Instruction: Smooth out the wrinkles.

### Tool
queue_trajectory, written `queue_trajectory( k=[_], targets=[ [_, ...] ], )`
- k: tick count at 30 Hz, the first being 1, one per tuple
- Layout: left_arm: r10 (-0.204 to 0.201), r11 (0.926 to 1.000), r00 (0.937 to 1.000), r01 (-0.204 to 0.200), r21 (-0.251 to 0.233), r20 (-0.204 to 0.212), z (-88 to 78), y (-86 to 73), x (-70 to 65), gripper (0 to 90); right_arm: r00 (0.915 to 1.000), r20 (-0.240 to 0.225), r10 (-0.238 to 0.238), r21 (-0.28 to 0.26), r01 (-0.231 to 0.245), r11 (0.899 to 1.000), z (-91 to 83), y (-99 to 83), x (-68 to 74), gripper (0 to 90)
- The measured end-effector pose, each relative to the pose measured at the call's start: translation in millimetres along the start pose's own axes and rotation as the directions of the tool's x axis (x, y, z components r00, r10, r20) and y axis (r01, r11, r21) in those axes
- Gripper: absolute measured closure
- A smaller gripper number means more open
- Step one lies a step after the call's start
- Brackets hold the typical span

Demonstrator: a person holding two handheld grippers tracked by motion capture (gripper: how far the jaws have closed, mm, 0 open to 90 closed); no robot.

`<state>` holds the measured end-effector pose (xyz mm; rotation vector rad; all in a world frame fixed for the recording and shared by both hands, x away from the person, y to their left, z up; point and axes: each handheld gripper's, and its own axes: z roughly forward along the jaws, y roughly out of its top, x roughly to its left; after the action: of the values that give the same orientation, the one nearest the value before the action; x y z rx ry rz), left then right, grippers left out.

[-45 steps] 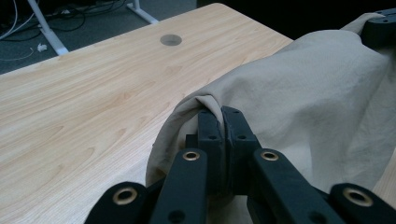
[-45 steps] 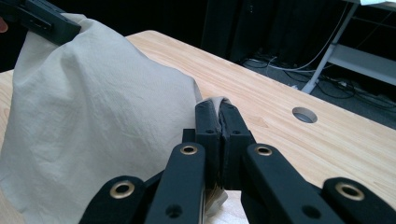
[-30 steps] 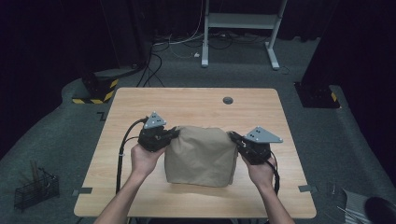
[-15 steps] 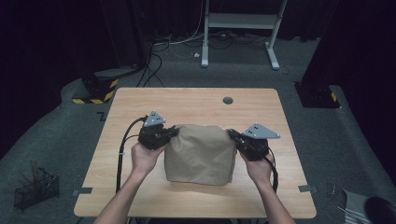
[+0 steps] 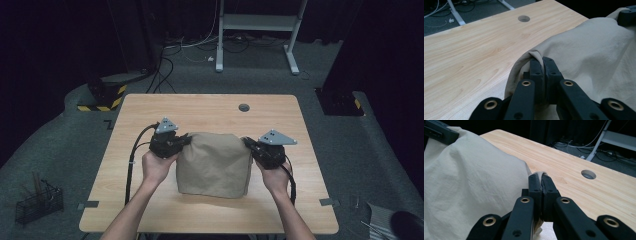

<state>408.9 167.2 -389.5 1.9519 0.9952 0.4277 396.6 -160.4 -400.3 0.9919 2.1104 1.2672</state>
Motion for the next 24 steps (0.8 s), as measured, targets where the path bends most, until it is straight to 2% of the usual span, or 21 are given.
queue_trajectory(
  k=[12,15,24],
  targets=[
    [-0.012,0.9998,0.9999,0.013,0.015,-0.007,9.6,-1.0,6.5,86.7,0.9999,0.011,0.013,0.034,-0.013,0.999,14.3,-1.7,-4.3,87.7],
    [-0.015,0.9998,0.9998,0.015,0.015,-0.012,13.0,-1.4,8.7,86.4,0.9998,0.021,0.001,0.041,-0.002,0.999,18.2,-2.2,-5.4,87.7],
    [-0.026,0.9992,0.9995,0.026,0.031,-0.017,21.7,-2.5,13.7,86.3,0.9994,0.034,0.004,0.058,-0.006,0.998,27.9,-5.6,-8.1,87.7]
  ],
)
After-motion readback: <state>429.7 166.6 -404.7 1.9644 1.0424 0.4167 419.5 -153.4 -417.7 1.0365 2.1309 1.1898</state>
